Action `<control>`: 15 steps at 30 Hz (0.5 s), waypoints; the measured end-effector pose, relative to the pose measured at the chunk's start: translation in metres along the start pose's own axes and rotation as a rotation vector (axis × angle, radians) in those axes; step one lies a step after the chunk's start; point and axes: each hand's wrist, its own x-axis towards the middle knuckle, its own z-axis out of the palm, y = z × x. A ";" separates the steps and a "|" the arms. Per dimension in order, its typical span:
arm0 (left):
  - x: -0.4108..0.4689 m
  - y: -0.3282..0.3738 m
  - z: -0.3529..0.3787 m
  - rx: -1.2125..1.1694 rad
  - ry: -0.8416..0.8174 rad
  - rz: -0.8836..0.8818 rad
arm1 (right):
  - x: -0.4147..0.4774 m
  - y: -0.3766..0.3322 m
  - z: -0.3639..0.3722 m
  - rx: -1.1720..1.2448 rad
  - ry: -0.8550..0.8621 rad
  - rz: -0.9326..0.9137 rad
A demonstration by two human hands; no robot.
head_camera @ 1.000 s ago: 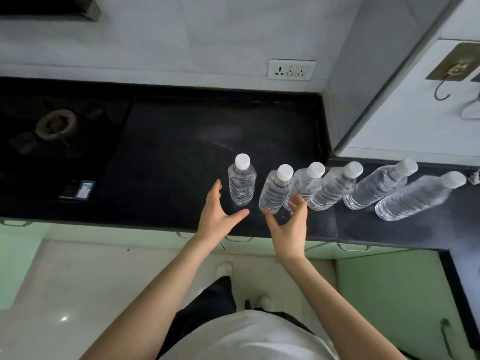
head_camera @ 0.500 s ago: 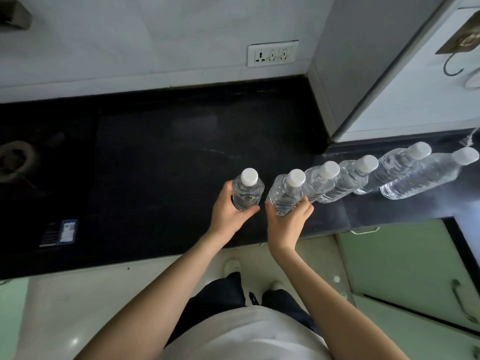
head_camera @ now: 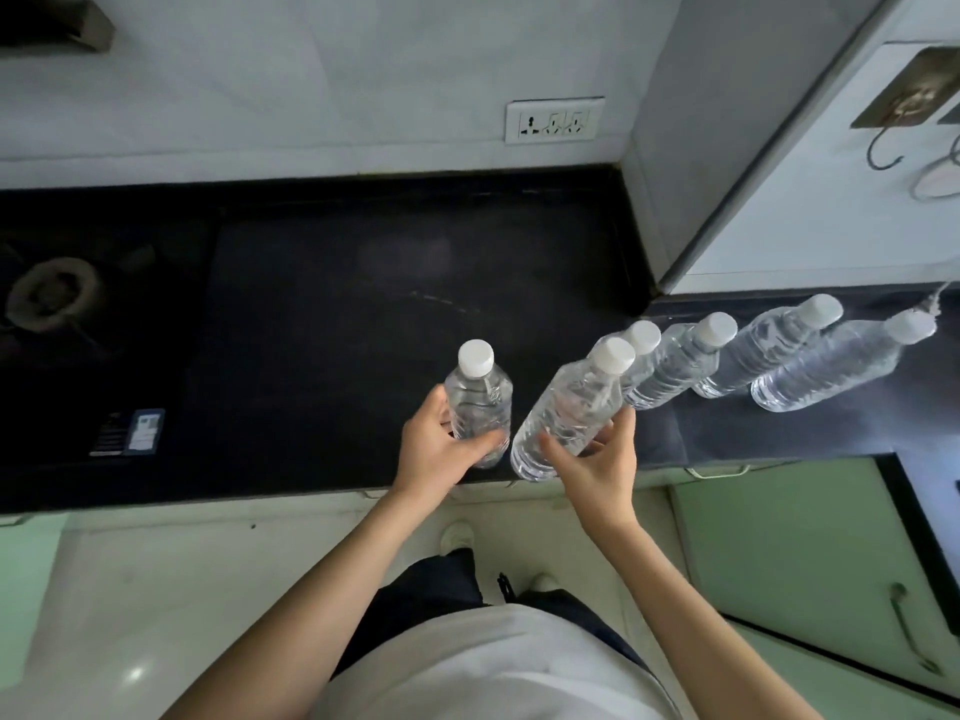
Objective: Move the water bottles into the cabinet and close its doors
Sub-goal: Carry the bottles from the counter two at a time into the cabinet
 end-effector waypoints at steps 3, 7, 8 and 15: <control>-0.022 0.016 -0.002 -0.034 0.025 0.009 | -0.005 -0.019 -0.025 0.047 -0.146 -0.060; -0.055 0.040 0.000 -0.094 0.109 0.062 | -0.014 -0.039 -0.049 0.054 -0.266 -0.136; -0.064 0.043 0.002 -0.116 0.128 0.064 | -0.019 -0.041 -0.054 0.058 -0.282 -0.146; -0.152 0.029 0.024 -0.206 0.358 -0.051 | -0.062 -0.031 -0.083 0.041 -0.454 -0.133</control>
